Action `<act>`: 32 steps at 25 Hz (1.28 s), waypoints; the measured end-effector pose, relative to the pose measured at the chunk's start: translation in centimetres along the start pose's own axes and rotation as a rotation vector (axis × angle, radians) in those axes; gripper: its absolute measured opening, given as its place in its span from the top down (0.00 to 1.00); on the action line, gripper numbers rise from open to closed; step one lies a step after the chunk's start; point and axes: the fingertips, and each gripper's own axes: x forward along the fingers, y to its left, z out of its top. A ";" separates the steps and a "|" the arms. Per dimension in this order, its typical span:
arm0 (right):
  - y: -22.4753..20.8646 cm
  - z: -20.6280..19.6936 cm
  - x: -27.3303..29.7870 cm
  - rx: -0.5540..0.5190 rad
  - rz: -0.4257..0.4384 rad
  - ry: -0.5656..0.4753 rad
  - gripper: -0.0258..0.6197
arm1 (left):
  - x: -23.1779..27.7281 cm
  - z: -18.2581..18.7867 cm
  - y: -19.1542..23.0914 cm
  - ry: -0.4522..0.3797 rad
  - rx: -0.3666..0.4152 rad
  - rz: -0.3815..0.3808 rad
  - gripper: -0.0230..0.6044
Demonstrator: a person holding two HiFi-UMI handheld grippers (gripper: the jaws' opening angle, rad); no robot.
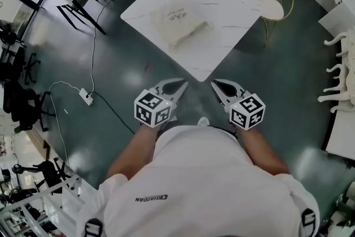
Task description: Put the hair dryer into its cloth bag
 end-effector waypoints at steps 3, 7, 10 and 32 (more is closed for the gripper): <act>0.7 0.4 0.3 -0.007 -0.016 -0.005 0.93 | -0.2 0.5 -0.2 0.004 0.022 -0.027 0.92; 1.2 0.8 1.3 -0.006 -0.045 -0.016 0.93 | -0.8 0.7 0.3 0.008 0.046 -0.054 0.92; 1.9 1.0 1.8 0.003 -0.061 -0.020 0.93 | -1.6 0.6 0.7 0.011 0.050 -0.073 0.92; 3.2 0.3 4.4 0.025 -0.116 -0.021 0.93 | -3.6 0.2 3.0 0.016 0.053 -0.110 0.92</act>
